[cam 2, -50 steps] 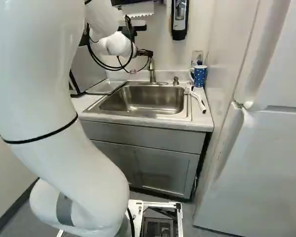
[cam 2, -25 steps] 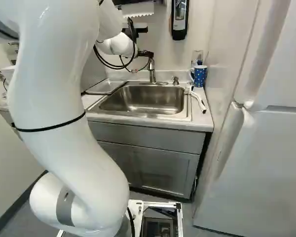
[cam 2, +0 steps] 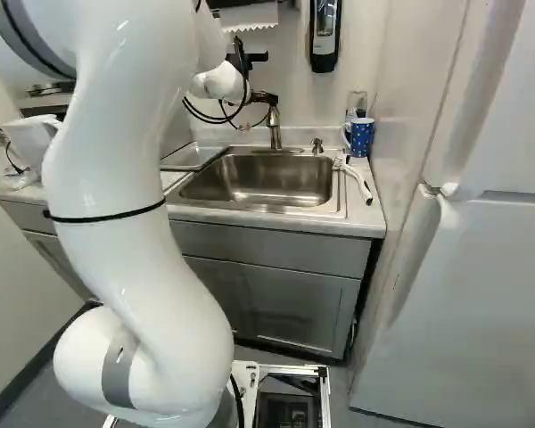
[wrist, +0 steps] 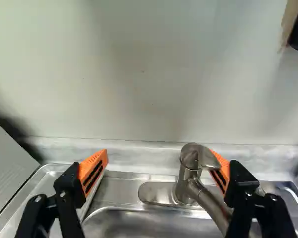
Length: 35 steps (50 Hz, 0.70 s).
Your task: Rinse the cup and place it in the tray
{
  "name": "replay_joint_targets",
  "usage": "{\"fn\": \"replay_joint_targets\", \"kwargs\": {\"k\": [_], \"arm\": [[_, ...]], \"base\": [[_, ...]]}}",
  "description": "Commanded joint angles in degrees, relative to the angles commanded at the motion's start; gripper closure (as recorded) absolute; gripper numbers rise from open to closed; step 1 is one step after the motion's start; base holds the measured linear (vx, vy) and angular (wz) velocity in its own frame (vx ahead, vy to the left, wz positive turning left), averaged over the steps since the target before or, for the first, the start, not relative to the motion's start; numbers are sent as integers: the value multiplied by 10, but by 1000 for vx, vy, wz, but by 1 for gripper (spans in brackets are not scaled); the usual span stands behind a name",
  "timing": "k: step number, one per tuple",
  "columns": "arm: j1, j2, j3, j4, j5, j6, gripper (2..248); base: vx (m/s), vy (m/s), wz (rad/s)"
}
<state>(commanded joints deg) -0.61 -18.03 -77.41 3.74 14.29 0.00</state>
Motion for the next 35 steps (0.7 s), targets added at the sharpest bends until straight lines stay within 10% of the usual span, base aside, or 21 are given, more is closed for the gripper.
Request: {"fn": "replay_joint_targets", "kwargs": {"k": [35], "arm": [[2,-28,-33,0,35,0,3]], "base": [[0,0,0]]}}
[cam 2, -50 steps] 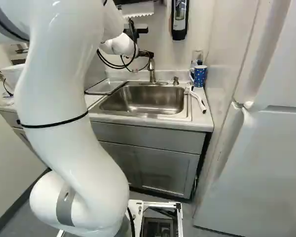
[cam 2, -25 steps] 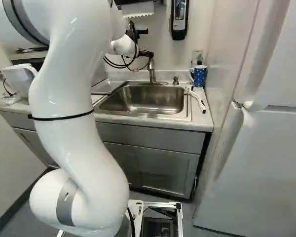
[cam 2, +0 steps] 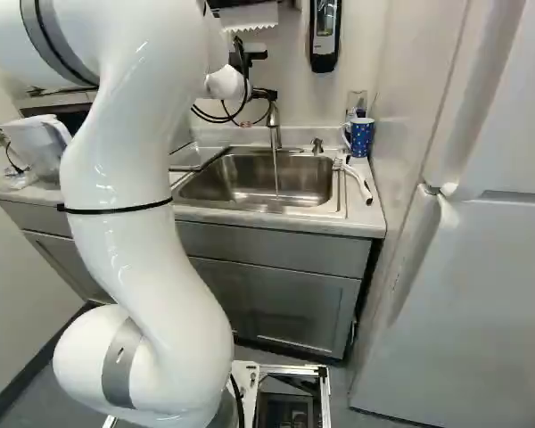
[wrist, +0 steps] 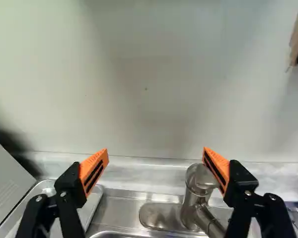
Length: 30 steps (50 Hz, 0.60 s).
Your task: Rinse the cup and place it in the tray
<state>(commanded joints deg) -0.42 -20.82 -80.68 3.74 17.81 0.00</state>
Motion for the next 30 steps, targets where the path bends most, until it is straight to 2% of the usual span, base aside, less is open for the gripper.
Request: {"fn": "replay_joint_targets", "kwargs": {"k": [30], "arm": [[0,5,6,0,0,0,3]], "base": [[0,0,0]]}}
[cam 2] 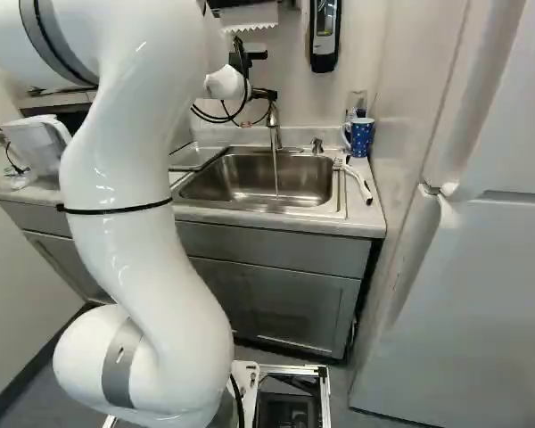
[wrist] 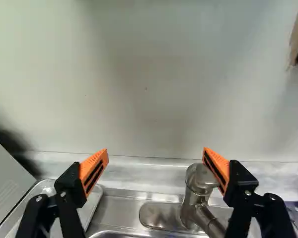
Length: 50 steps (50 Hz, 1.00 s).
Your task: Rinse the cup and place it in the tray
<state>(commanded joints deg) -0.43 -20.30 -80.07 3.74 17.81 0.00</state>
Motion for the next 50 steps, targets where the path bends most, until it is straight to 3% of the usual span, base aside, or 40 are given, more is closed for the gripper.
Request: {"fn": "replay_joint_targets", "kwargs": {"k": [50], "arm": [[-38,122,138,0,0,0,3]], "base": [[0,0,0]]}}
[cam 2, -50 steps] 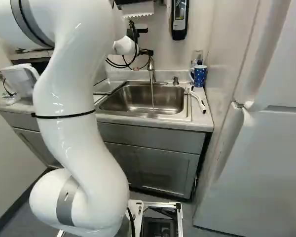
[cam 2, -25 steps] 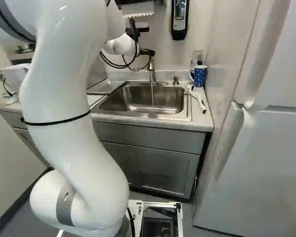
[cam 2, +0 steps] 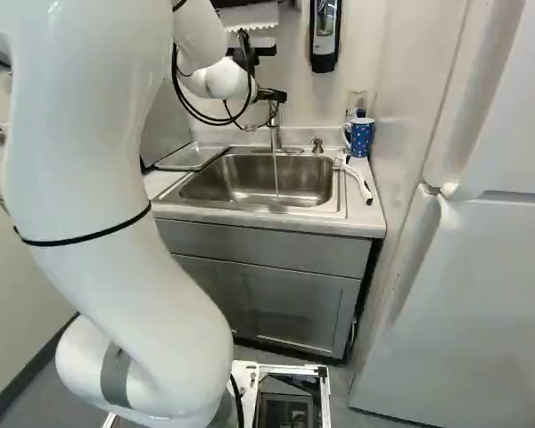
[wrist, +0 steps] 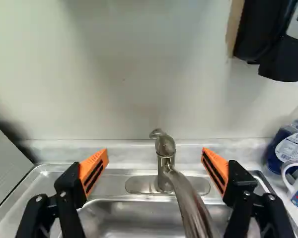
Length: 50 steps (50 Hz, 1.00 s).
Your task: Rinse the cup and place it in the tray
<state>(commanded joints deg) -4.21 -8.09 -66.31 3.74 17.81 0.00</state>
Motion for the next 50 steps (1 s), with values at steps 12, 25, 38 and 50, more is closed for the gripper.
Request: {"fn": "replay_joint_targets", "kwargs": {"k": [12,25,38,50], "arm": [[-10,33,35,0,0,0,3],[-19,70,73,0,-24,0,3],[-28,108,111,0,-89,0,3],[-34,145,146,0,-161,0,3]], "base": [[0,0,0],[0,0,0],[0,0,0],[0,0,0]]}}
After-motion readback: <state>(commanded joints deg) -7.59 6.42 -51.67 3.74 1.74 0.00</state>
